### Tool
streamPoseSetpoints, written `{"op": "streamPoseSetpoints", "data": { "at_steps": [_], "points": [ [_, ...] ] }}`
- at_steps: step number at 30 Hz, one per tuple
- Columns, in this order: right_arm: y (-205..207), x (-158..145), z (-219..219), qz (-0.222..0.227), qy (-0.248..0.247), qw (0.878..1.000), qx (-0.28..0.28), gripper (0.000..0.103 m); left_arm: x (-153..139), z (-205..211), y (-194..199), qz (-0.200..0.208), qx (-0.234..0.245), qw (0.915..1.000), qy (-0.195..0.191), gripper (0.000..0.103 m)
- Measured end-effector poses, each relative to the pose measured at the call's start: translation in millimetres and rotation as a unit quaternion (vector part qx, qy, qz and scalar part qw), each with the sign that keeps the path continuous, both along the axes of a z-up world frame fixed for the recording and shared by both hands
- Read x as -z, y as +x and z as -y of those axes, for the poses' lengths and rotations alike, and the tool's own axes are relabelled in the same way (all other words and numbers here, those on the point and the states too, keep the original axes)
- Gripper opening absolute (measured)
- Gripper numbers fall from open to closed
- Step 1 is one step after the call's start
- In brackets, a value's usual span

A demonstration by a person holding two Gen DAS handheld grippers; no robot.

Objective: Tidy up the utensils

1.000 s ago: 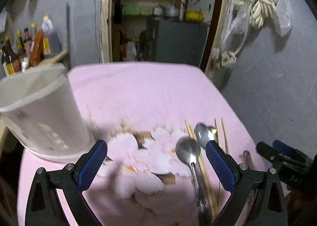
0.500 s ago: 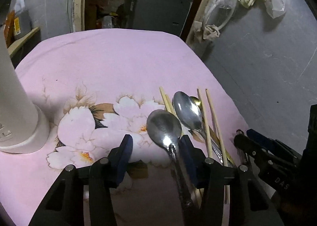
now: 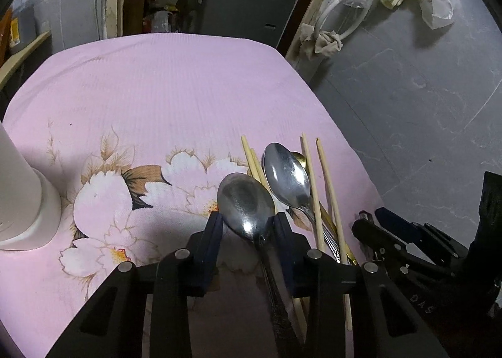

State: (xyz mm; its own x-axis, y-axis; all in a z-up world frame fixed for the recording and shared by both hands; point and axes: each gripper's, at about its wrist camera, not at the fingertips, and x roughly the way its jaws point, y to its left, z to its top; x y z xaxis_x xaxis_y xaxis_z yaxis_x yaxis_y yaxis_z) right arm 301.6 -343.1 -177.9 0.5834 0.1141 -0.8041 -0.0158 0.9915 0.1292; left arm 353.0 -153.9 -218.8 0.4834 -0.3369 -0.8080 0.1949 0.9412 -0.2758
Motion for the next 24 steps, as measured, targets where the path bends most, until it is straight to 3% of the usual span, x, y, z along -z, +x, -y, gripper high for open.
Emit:
{"op": "streamPoseSetpoints", "data": {
  "at_steps": [5,19,20,24],
  "points": [
    [0.8,-2.6,0.5,-0.021,0.002,1.000,0.003,0.032,-1.2,-0.8,2.6,-0.021,0.000,0.9998,-0.004,0.031],
    [-6.4,-1.1,1.5,-0.024,0.003,1.000,0.012,0.034,1.2,-0.6,-4.8,-0.047,0.008,0.9989,-0.008,0.032],
    [-7.0,-1.4,1.0,-0.025,0.001,1.000,0.011,0.034,1.0,1.0,-4.5,-0.047,0.010,0.9988,-0.003,0.031],
    [-7.4,-1.8,0.6,-0.028,0.004,1.000,0.011,0.029,3.1,6.8,-4.2,-0.050,0.023,0.9984,0.008,0.010]
  ]
}}
